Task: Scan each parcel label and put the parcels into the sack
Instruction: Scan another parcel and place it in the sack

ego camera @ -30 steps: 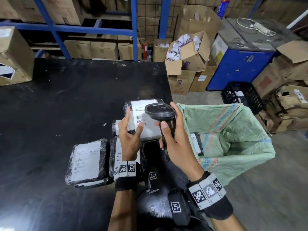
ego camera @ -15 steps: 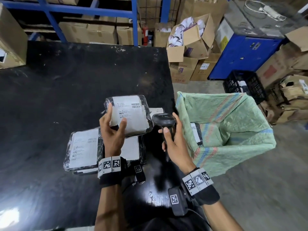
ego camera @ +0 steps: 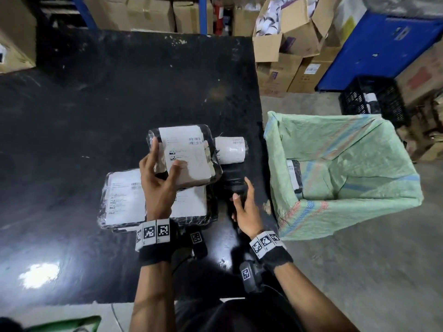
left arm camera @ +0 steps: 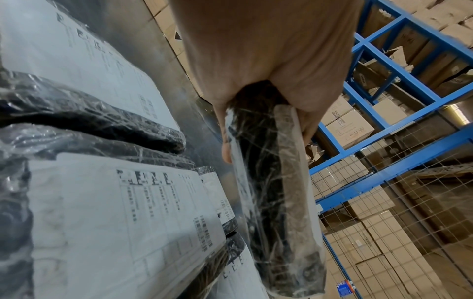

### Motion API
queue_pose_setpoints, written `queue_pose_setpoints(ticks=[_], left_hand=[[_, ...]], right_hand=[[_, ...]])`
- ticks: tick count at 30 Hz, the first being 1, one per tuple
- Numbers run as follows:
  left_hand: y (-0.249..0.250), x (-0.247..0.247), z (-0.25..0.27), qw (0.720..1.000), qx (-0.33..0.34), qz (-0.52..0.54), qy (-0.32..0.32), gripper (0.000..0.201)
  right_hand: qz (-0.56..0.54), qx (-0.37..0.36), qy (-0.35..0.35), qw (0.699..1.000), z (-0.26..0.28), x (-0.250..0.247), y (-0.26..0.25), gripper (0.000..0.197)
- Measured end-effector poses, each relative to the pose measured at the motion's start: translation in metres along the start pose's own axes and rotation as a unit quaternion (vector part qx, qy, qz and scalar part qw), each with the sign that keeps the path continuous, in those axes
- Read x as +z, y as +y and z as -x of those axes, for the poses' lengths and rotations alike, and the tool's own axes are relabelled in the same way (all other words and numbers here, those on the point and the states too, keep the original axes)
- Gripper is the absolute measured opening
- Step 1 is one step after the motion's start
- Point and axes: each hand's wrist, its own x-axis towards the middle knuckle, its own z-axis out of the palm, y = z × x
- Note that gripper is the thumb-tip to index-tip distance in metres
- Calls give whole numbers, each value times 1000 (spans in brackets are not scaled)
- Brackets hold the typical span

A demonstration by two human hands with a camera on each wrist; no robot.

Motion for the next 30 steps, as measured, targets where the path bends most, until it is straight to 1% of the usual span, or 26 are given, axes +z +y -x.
queue_pose_setpoints(ticks=[6, 10, 12, 13, 16, 17, 20, 23, 24, 26, 28, 30], left_hand=[[4, 6, 2, 1000, -3, -13, -14, 68], [8, 9, 6, 999, 0, -28, -17, 71], [12, 13, 8, 1000, -5, -22, -20, 71], [13, 15, 9, 1000, -7, -18, -19, 71], [20, 25, 12, 999, -17, -12, -27, 72], [24, 29, 13, 999, -23, -4, -32, 72], [38, 45, 16, 999, -24, 25, -42, 70], [51, 65, 18, 997, -13, 44, -55, 70], [53, 72, 18, 997, -11, 49, -62, 70], [56, 86, 17, 996, -5, 51, -76, 70], [61, 100, 18, 995, 6, 41, -96, 71], [69, 115, 21, 993, 12, 38, -115, 69]], right_hand=[[12, 16, 2, 1000, -21, 17, 8, 65], [5, 40, 14, 999, -26, 26, 11, 69], [20, 34, 23, 999, -28, 27, 15, 75], [26, 28, 17, 999, -29, 24, 14, 74], [54, 61, -1, 997, -25, 10, 8, 64], [39, 68, -1, 997, -22, 1, 1, 62], [-24, 1, 18, 1000, -22, -30, -16, 59], [-110, -20, 4, 994, -26, -63, -44, 56], [-120, -27, -2, 992, -28, -74, -54, 54], [-110, -65, -8, 992, -30, -95, -74, 51], [-102, -105, -6, 989, -32, -114, -90, 50], [-110, -127, -7, 986, -34, -131, -101, 52]])
